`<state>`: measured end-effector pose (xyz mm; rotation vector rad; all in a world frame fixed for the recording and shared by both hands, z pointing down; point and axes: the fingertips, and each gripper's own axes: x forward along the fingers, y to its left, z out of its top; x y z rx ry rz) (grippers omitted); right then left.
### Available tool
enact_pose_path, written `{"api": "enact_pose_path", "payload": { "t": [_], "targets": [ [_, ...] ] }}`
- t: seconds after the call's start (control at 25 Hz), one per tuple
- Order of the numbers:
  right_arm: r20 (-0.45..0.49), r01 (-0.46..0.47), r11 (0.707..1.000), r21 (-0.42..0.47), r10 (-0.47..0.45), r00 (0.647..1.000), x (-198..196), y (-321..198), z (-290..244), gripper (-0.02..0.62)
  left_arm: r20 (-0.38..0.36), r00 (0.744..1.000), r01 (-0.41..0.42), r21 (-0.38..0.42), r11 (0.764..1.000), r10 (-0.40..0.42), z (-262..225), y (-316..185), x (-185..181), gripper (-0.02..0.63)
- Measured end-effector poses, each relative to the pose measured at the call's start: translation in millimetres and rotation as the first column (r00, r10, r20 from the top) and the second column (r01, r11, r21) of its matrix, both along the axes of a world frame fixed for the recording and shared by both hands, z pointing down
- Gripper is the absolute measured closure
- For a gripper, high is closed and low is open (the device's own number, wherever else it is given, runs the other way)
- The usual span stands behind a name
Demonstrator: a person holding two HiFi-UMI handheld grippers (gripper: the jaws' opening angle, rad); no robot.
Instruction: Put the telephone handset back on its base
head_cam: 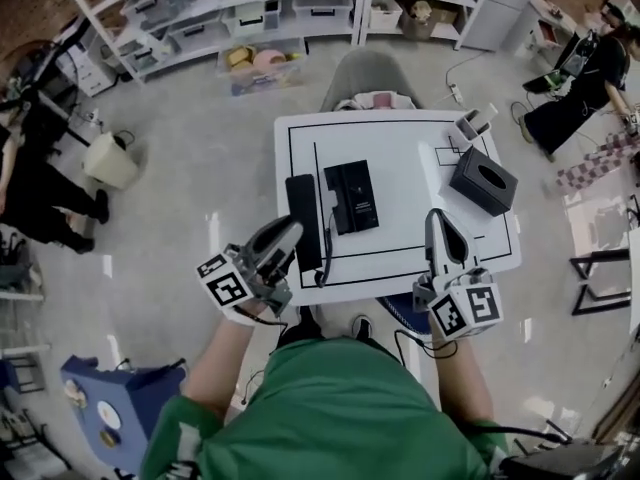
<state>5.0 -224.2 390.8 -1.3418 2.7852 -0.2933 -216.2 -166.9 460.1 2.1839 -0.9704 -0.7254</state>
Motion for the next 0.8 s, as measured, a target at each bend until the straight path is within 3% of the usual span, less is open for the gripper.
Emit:
{"api": "enact_pose_path", "payload": {
  "t": [0.48, 0.8],
  "targets": [
    [-0.09, -0.214, 0.975, -0.054, 0.209, 0.974, 4.9, 3.5, 26.0, 0.572, -0.068, 0.991, -0.122, -0.138, 0.983, 0.114, 89.5, -80.1, -3.7, 0.522],
    [-0.129, -0.255, 0.963, -0.086, 0.243, 0.961, 12.6, 8.9, 40.1, 0.572, -0.168, 0.981, -0.147, -0.28, 0.949, 0.103, 165.0, -106.8, 14.5, 0.522]
  ]
}}
